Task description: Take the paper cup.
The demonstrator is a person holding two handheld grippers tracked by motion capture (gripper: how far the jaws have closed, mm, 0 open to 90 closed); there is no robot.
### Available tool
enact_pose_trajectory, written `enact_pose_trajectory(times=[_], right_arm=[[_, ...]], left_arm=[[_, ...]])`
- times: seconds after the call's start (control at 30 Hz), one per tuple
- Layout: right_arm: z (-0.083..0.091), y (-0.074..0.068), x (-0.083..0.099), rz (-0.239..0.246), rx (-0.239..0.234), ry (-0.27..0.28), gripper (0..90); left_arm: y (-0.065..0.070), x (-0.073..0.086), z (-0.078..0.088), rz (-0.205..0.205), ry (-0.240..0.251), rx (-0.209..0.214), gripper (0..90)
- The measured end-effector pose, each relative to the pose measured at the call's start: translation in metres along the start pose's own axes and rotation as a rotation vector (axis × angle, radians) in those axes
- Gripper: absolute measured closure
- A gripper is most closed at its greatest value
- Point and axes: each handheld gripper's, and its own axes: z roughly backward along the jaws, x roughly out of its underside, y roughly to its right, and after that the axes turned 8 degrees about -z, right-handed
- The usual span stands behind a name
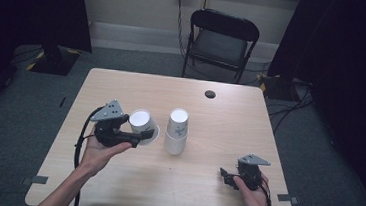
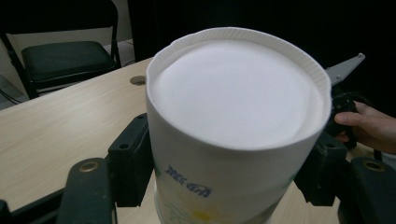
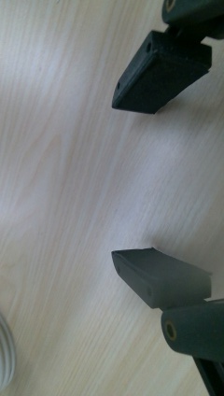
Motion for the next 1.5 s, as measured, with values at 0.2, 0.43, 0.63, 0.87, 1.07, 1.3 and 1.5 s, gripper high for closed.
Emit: enact_pose_trajectory(times=[0.2, 0.43, 0.63, 0.87, 1.07, 1.3, 1.5], right_arm=[[0.01, -0.016, -0.005, 0.051, -0.102, 0.055, 22.9], [0.02, -0.051, -0.014, 0.174, -0.285, 0.103, 28.0], [0.034, -0.076, -0.023, 0.216, -0.388, 0.152, 39.8], [0.033, -0.11, -0.044, 0.272, -0.45, 0.148, 44.4], [0.025, -0.138, -0.061, 0.33, -0.497, 0.167, 46.5], [0.016, -0.16, -0.075, 0.372, -0.526, 0.177, 49.0], [0.005, -0.17, -0.077, 0.362, -0.539, 0.191, 51.2]], left_arm=[[0.006, 0.018, 0.004, 0.044, 0.002, 0.024, 31.9], [0.014, 0.032, 0.005, 0.082, -0.011, 0.085, 31.7], [0.018, 0.04, 0.006, 0.129, 0.001, 0.114, 31.7], [0.008, 0.05, 0.013, 0.213, 0.028, 0.122, 31.8], [0.005, 0.051, 0.017, 0.255, 0.046, 0.14, 32.1], [0.003, 0.053, 0.016, 0.324, 0.062, 0.179, 32.4], [0.004, 0.052, 0.013, 0.375, 0.064, 0.213, 32.8]])
